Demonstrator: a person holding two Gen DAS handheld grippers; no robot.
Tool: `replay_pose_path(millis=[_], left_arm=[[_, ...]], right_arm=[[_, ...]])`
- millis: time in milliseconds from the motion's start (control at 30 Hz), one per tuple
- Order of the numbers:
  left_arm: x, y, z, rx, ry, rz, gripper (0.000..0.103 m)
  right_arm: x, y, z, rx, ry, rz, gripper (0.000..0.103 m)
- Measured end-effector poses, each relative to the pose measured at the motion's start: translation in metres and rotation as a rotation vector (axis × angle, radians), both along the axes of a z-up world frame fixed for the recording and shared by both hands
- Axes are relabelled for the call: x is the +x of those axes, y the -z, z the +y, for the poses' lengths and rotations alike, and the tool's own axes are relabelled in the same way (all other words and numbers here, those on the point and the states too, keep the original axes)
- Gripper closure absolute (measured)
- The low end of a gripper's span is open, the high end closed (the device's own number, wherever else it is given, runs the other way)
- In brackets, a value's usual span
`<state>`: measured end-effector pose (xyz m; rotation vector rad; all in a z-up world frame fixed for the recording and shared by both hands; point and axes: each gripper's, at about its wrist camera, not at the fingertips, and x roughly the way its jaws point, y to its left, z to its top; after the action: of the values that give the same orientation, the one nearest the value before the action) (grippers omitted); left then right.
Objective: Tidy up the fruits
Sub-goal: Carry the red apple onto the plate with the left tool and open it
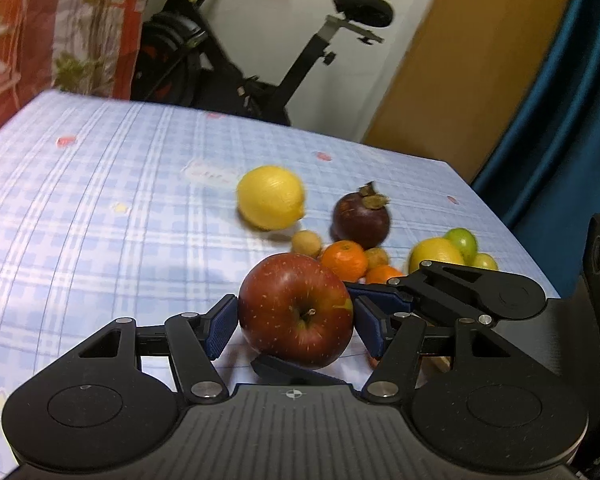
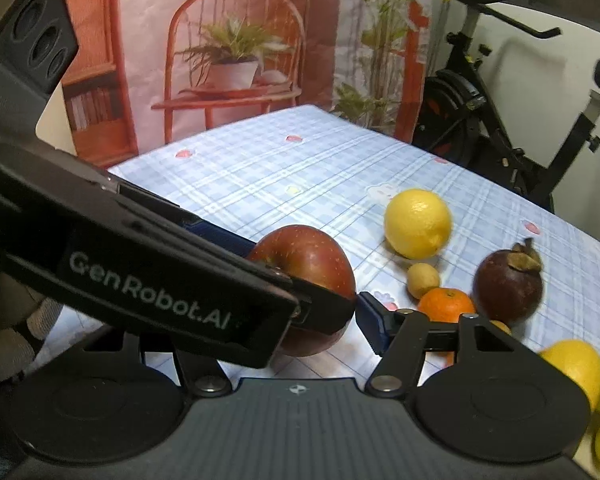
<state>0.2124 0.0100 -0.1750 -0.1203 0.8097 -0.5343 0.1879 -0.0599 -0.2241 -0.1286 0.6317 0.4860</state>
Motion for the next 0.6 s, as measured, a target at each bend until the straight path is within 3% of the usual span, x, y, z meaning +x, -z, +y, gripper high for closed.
replay_pose_path(millis=[300, 600], left_arm=[[-0.013, -0.038, -0.056, 0.055, 0.105, -0.092, 0.037], [-0.018, -0.045, -0.133, 0.104, 0.275, -0.100, 0.037]], right_arm=[[-0.029, -0.032, -0.044, 0.083, 0.114, -0.062, 0.039], [-0.061, -0.043, -0.115, 0.149, 0.282, -0.079, 0.039]])
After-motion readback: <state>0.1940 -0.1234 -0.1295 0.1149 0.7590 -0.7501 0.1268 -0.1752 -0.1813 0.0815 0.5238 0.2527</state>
